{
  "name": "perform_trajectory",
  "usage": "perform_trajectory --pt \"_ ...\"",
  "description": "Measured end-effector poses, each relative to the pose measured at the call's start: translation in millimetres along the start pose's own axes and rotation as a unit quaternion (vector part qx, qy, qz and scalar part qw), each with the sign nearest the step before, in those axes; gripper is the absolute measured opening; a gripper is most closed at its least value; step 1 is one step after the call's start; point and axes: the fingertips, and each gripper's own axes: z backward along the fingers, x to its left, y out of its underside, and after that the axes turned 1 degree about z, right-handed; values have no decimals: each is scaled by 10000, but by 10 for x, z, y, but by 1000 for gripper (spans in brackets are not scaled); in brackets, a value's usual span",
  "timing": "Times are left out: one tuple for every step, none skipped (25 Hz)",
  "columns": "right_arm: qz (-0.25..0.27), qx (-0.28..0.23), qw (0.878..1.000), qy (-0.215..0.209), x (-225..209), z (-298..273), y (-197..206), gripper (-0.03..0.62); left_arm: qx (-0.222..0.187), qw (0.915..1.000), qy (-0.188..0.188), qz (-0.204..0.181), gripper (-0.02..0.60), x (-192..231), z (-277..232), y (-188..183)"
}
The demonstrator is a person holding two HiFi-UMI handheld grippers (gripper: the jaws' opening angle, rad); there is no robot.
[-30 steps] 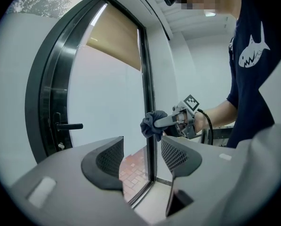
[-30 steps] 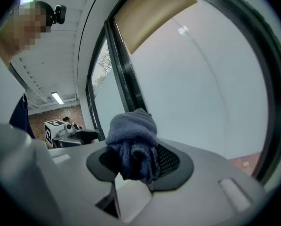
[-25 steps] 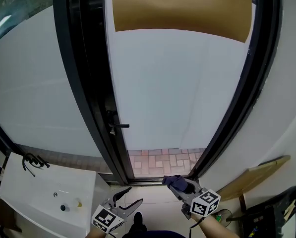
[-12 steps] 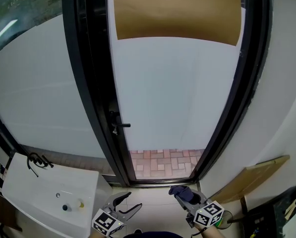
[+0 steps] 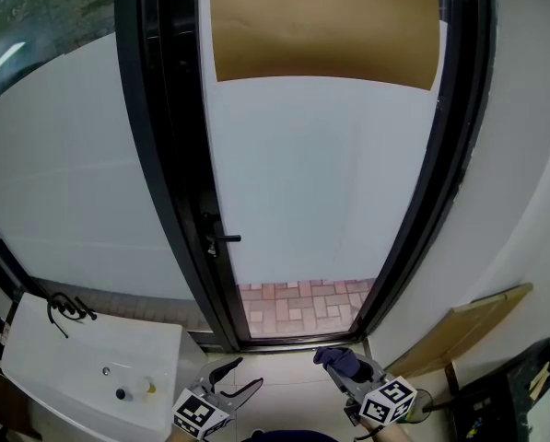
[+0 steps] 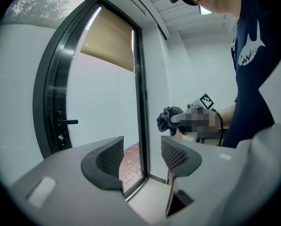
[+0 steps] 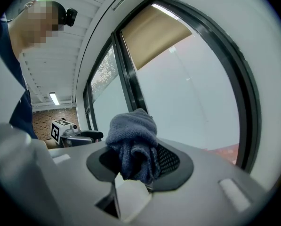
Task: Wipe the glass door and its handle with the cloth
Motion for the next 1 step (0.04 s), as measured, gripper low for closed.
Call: perform_trajectory --pt "-5 -16 10000 4 16 -4 -4 161 -7 10000 6 -8 247 7 8 -5"
